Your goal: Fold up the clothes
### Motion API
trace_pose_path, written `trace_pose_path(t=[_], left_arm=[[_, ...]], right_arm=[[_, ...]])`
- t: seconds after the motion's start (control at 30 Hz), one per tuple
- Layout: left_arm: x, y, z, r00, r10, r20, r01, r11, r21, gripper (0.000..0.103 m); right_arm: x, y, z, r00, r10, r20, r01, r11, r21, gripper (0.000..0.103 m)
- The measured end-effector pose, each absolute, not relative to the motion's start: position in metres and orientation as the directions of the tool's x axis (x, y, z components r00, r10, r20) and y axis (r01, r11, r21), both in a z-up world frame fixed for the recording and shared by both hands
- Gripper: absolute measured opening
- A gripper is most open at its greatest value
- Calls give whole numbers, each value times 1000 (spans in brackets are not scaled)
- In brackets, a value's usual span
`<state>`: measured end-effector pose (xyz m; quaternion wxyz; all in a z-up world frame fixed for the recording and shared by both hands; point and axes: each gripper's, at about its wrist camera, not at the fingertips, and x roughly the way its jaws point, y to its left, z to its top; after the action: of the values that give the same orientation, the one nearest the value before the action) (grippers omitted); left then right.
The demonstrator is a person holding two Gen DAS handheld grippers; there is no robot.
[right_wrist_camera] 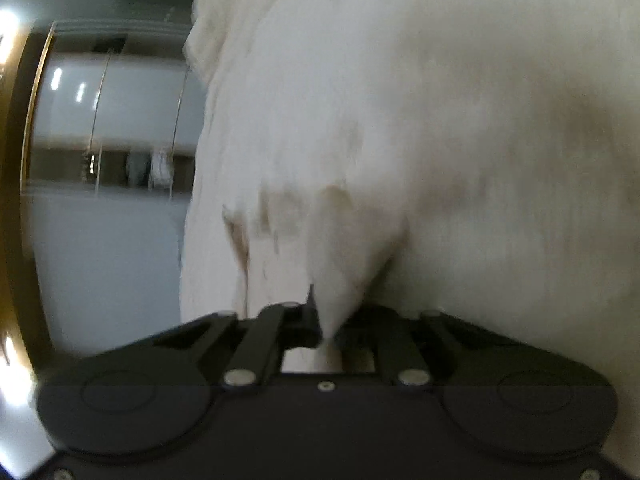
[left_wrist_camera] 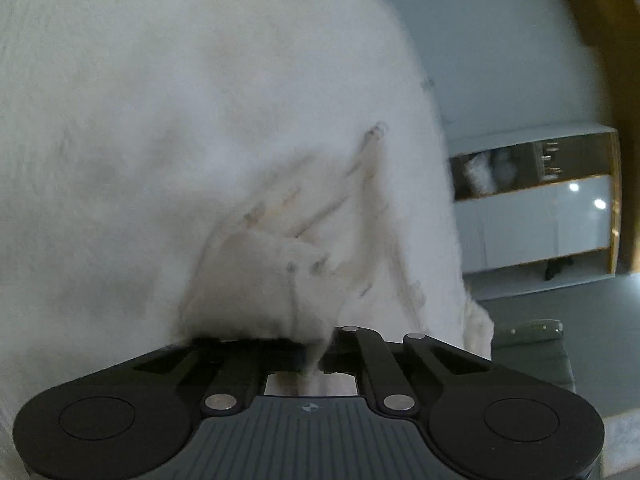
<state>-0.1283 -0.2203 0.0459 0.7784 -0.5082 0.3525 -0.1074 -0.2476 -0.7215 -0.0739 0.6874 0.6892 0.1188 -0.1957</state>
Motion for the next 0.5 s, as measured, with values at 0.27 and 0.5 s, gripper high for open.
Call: trace_pose_path(t=[0.27,0.5], left_arm=[[-173,-174,32,692,-441,-572,-346,492,-799,5],[-212,-145,15,706,-403,-582,-439,394,-807,11]], right_arm=[[-278,-697,-39,876,-89,-473,475,326,818,4],[-317,-690,-56,816,-147,-558,573,323,753,17]])
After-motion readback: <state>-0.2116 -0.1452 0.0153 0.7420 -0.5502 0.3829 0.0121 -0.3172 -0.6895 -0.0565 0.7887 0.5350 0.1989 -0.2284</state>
